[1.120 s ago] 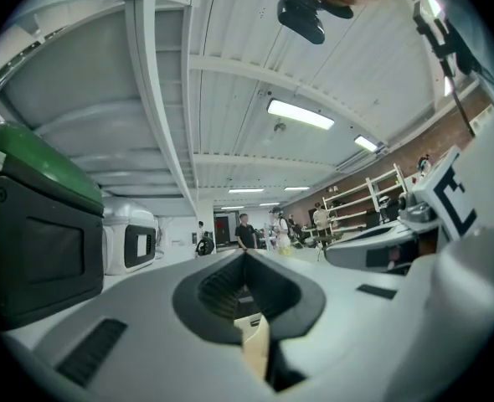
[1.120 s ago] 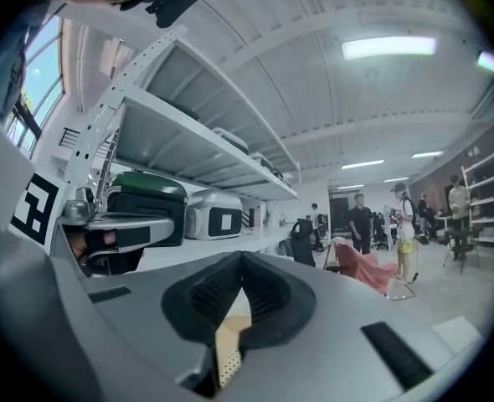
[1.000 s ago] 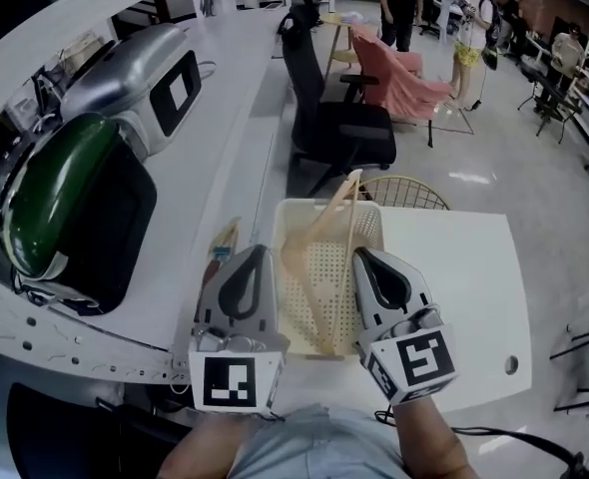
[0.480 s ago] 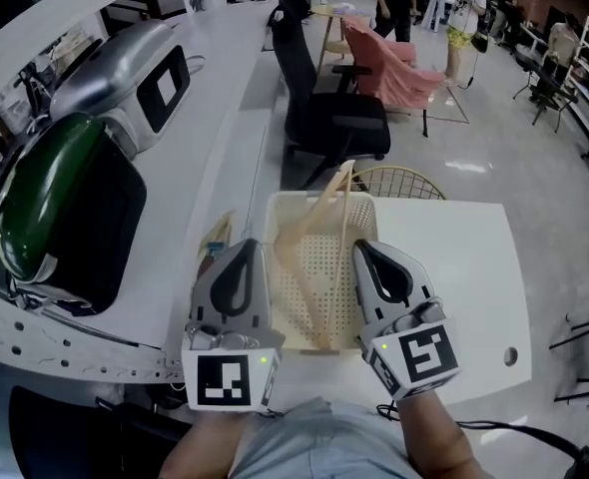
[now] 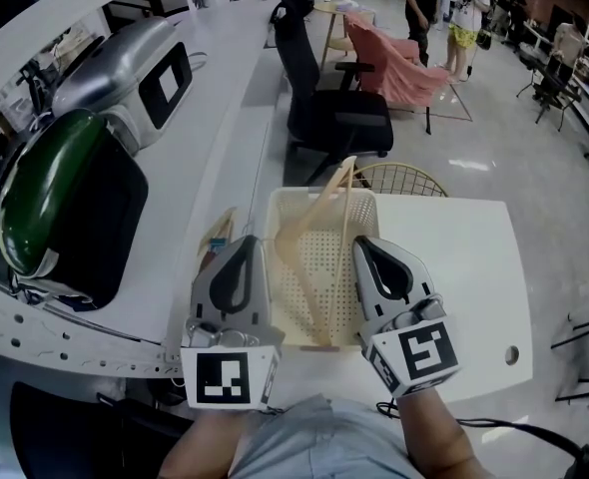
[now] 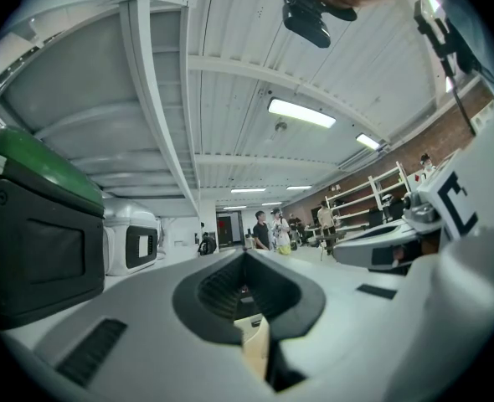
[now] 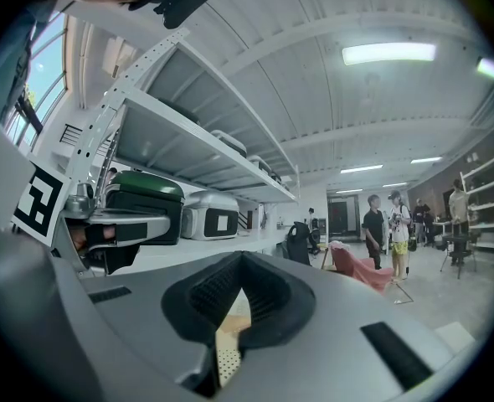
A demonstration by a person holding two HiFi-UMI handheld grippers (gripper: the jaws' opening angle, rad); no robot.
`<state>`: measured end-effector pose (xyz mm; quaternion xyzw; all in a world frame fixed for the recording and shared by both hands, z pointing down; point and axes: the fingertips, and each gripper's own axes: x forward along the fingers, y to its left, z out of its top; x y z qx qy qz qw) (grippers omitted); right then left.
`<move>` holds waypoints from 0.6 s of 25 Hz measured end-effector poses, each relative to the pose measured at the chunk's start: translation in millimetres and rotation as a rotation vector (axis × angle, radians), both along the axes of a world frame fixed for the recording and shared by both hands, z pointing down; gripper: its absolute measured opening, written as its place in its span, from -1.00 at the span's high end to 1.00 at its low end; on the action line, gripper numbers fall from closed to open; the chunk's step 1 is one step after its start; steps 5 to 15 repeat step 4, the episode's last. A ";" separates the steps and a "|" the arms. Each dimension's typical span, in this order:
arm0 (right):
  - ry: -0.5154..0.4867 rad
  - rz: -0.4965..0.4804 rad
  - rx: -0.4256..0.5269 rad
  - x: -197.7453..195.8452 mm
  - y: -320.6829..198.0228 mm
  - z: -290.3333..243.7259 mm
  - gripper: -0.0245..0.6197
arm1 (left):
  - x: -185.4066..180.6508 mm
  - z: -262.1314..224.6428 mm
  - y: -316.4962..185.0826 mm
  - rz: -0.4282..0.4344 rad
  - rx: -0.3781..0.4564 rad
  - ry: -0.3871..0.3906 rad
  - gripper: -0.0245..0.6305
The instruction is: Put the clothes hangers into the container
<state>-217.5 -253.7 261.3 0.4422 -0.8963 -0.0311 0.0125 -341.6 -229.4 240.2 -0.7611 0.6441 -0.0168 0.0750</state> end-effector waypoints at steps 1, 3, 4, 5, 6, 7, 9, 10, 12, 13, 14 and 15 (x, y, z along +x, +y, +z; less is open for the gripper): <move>-0.001 0.002 0.000 0.5 -0.1 0.8 0.89 | 0.1 0.2 0.2 0.000 0.001 0.000 0.89; 0.000 0.002 -0.002 0.9 0.0 2.0 0.89 | 0.9 1.1 0.4 0.000 -0.002 0.000 0.89; 0.001 0.002 -0.003 0.9 0.1 2.6 0.89 | 1.3 1.6 0.6 0.000 -0.004 0.000 0.89; 0.001 0.002 -0.003 0.9 0.1 2.6 0.89 | 1.3 1.6 0.6 0.000 -0.004 0.000 0.89; 0.001 0.002 -0.003 0.9 0.1 2.6 0.89 | 1.3 1.6 0.6 0.000 -0.004 0.000 0.89; 0.001 0.002 -0.003 0.9 0.1 2.6 0.89 | 1.3 1.6 0.6 0.000 -0.004 0.000 0.89; 0.001 0.002 -0.003 0.9 0.1 2.6 0.89 | 1.3 1.6 0.6 0.000 -0.004 0.000 0.89; 0.001 0.002 -0.003 0.9 0.1 2.6 0.89 | 1.3 1.6 0.6 0.000 -0.004 0.000 0.89; 0.001 0.002 -0.003 0.9 0.1 2.6 0.89 | 1.3 1.6 0.6 0.000 -0.004 0.000 0.89; 0.001 0.002 -0.003 0.9 0.1 2.6 0.89 | 1.3 1.6 0.6 0.000 -0.004 0.000 0.89; 0.001 0.002 -0.003 0.9 0.1 2.6 0.89 | 1.3 1.6 0.6 0.000 -0.004 0.000 0.89; 0.001 0.002 -0.003 0.9 0.1 2.6 0.89 | 1.3 1.6 0.6 0.000 -0.004 0.000 0.89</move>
